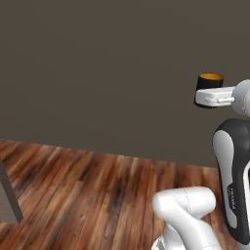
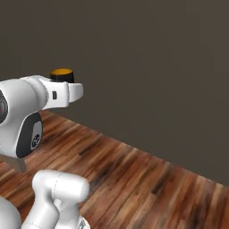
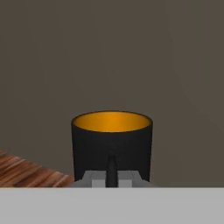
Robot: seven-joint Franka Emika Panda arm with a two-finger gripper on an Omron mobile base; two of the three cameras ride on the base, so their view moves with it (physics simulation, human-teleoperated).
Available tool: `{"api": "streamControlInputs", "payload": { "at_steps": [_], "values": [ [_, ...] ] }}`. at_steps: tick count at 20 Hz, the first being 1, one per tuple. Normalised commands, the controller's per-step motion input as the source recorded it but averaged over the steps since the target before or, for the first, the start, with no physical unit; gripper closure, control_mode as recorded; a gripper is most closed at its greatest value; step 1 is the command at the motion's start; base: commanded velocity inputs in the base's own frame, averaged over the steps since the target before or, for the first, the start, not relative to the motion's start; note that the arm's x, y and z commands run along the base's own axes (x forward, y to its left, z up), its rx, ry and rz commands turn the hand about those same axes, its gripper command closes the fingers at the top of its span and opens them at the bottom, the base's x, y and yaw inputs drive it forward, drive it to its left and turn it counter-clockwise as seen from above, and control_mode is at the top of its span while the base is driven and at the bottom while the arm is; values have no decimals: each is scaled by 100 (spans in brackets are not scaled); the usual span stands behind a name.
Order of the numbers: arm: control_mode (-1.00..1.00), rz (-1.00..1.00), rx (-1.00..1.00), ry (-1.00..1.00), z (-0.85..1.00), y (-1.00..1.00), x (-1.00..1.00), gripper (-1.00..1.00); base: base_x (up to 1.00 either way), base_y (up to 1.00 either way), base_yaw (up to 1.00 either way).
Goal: There is a tray on the dining counter. Grab the cup, mug, and pitcher and place them on the tray. The pitcher may be placed next to the tray if it cannot fit the tray.
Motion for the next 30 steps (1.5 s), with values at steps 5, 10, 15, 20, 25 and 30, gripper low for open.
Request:
{"api": "streamControlInputs", "payload": {
  "at_steps": [5,10,15,20,25,30],
  "values": [
    [100,0,0,0,0,0,0,100,100,-30,43],
    [100,0,0,0,0,0,0,100,98,-33,44],
    [100,0,0,0,0,0,0,100,90,-41,44],
    [100,0,0,0,0,0,0,100,92,-48,45],
    [100,0,0,0,0,0,0,100,94,-45,45],
    [100,0,0,0,0,0,0,100,90,-37,44]
  ]
}}
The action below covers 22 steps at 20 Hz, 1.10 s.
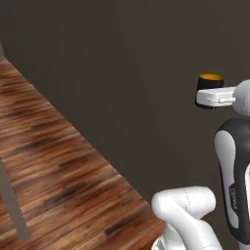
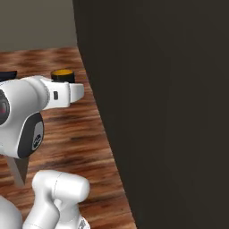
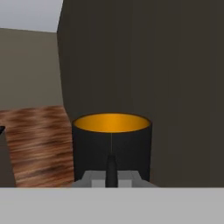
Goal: There is a tray on the dining counter. Grab the cup, mug, and pitcher and place them on the tray. The pitcher may be placed next to the tray if it cannot fit the tray.
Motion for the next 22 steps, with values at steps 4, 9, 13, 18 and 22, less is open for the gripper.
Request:
{"api": "streamControlInputs", "payload": {
  "at_steps": [4,9,13,18,22],
  "values": [
    [100,0,0,0,0,0,0,100,92,-30,42],
    [100,0,0,0,0,0,0,100,99,-25,41],
    [100,0,0,0,0,0,0,100,100,-6,34],
    [100,0,0,0,0,0,0,100,100,-1,32],
    [100,0,0,0,0,0,0,100,100,-1,29]
  ]
}}
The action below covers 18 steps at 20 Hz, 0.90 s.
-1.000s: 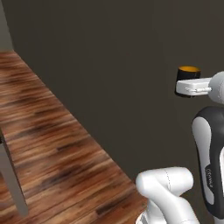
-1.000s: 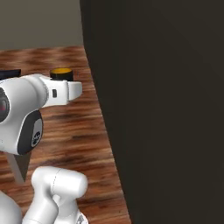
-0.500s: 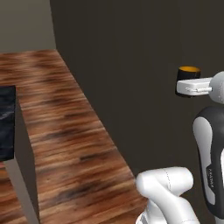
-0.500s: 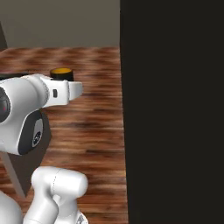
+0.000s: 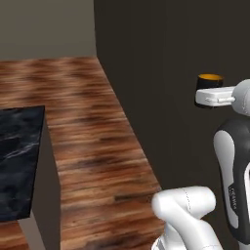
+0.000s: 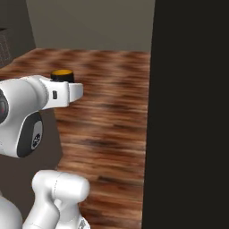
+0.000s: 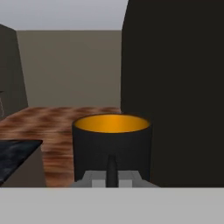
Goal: There is a tray on the dining counter. Grab the cup, mug, and pitcher and place them on the tray. The pitcher may be placed next to the tray if it cannot fit the tray.
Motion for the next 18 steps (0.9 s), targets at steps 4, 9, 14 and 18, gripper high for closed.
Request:
{"api": "streamControlInputs", "payload": {
  "at_steps": [4,9,14,18],
  "values": [
    [100,0,0,0,0,0,0,100,100,-13,24],
    [100,0,0,0,0,0,0,100,100,-29,21],
    [100,0,0,0,0,0,0,100,100,-46,17],
    [100,0,0,0,0,0,0,100,100,-55,13]
  ]
}}
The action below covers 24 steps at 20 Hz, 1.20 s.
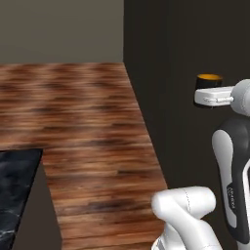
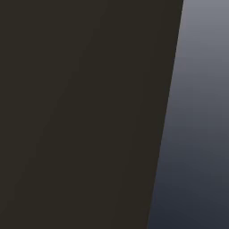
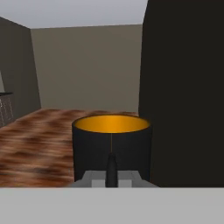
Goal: There is a tray on the dining counter. Grab the cup, mug, and pitcher and place them on the tray. The pitcher may be placed next to the tray if it cannot fit the tray.
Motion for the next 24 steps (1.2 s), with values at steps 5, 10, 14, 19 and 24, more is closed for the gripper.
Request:
{"api": "streamControlInputs", "payload": {
  "at_steps": [5,10,14,19,24],
  "values": [
    [100,0,0,0,0,0,0,100,100,-53,12],
    [100,0,0,0,0,0,0,100,100,-59,11],
    [100,0,0,0,0,0,0,100,100,-59,10],
    [100,0,0,0,0,0,0,100,100,-58,9],
    [100,0,0,0,0,0,0,100,100,-56,11]
  ]
}}
